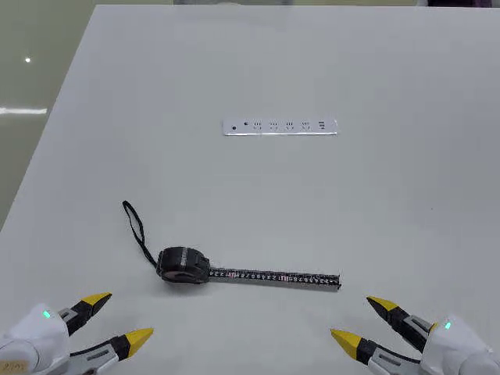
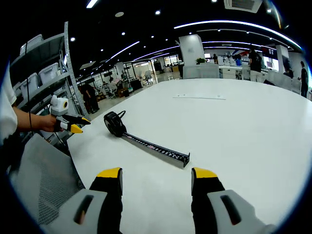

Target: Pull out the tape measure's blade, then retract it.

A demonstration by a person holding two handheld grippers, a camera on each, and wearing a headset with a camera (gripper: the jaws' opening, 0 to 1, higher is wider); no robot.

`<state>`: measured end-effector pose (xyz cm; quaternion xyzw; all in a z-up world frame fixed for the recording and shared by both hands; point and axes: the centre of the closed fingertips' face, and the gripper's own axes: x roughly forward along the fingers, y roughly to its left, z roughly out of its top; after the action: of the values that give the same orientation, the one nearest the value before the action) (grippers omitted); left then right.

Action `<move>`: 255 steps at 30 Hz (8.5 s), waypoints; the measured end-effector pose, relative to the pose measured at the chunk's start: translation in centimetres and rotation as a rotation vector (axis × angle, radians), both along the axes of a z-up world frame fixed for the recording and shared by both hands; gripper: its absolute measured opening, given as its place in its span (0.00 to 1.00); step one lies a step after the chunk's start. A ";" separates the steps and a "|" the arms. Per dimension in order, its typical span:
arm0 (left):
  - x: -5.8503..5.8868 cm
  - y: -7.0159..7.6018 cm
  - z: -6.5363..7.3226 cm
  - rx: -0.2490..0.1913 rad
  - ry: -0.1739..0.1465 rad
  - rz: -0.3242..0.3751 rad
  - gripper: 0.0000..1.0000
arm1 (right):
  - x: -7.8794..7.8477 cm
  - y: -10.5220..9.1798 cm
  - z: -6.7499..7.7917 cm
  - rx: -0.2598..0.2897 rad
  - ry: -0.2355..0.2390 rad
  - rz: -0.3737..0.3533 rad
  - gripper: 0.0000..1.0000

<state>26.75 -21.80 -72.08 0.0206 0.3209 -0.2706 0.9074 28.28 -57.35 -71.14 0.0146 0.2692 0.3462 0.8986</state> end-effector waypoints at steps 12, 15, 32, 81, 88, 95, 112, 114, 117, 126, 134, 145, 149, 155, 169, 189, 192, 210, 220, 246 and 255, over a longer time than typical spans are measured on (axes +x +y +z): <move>-1.3 0.7 0.2 -0.023 -0.009 0.048 0.59 | -1.2 -0.7 0.1 -0.001 -0.014 -0.018 0.57; -1.5 0.9 0.3 -0.027 -0.012 0.061 0.59 | -1.6 -0.8 0.1 0.004 -0.015 -0.021 0.57; -2.4 1.0 -0.7 -0.013 0.018 0.063 0.59 | -1.8 -1.1 0.2 0.029 -0.014 -0.042 0.56; 3.1 -1.0 0.9 -0.066 0.026 0.261 0.58 | 0.3 -0.3 0.7 0.037 -0.038 -0.019 0.53; 3.8 -1.5 1.0 -0.069 0.027 0.271 0.59 | 0.7 0.1 1.0 0.037 -0.042 -0.011 0.53; 4.5 -2.3 0.9 -0.077 0.032 0.278 0.61 | 0.9 0.3 1.1 0.035 -0.044 -0.004 0.53; 5.8 -3.9 -0.3 -0.112 0.066 0.305 0.63 | 2.0 0.6 1.2 0.034 -0.053 0.013 0.53; 6.0 -4.0 -0.3 -0.112 0.068 0.311 0.63 | 2.2 0.7 1.3 0.034 -0.054 0.015 0.53; 6.3 -4.3 -0.4 -0.115 0.069 0.314 0.64 | 2.4 0.5 1.1 0.031 -0.053 0.017 0.52; 6.9 -5.5 -0.5 -0.130 0.075 0.327 0.64 | 2.8 0.4 1.0 0.030 -0.052 0.017 0.52; 7.2 -5.7 -0.6 -0.123 0.078 0.346 0.66 | 3.2 0.1 0.8 0.027 -0.054 0.020 0.52; 7.8 -5.9 -1.0 -0.119 0.089 0.368 0.68 | 3.8 0.0 0.6 0.030 -0.054 0.020 0.51; 8.2 -6.2 -0.9 -0.121 0.091 0.373 0.68 | 4.0 0.0 0.6 0.029 -0.056 0.024 0.51; 8.5 -6.4 -1.1 -0.122 0.102 0.377 0.69 | 4.0 0.3 0.1 0.015 -0.049 0.040 0.51; 9.1 -6.5 -1.6 -0.112 0.119 0.414 0.70 | 4.3 0.2 -0.7 -0.001 -0.038 0.056 0.51; 9.8 -6.8 -1.7 -0.105 0.114 0.446 0.70 | 4.8 -0.1 -1.5 -0.008 -0.025 0.074 0.50; 9.9 -6.8 -1.8 -0.099 0.117 0.454 0.69 | 4.8 -0.2 -1.5 -0.006 -0.022 0.072 0.50; 10.1 -6.5 -2.0 -0.063 0.113 0.484 0.66 | 4.8 -0.3 -2.3 -0.015 -0.011 0.079 0.50; 10.2 -6.3 -2.2 -0.036 0.107 0.495 0.63 | 5.2 -0.4 -2.6 -0.029 -0.006 0.106 0.49; 10.3 -6.0 -2.5 -0.014 0.106 0.518 0.60 | 5.3 -0.6 -3.1 -0.037 0.000 0.118 0.46; 10.3 -6.0 -2.7 -0.019 0.107 0.522 0.60 | 5.6 -0.3 -3.4 -0.058 -0.031 0.187 0.43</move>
<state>37.06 -27.79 -74.73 -0.0857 0.3605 -0.0312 0.9283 33.83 -57.64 -74.54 -0.0420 0.2651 0.4208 0.8665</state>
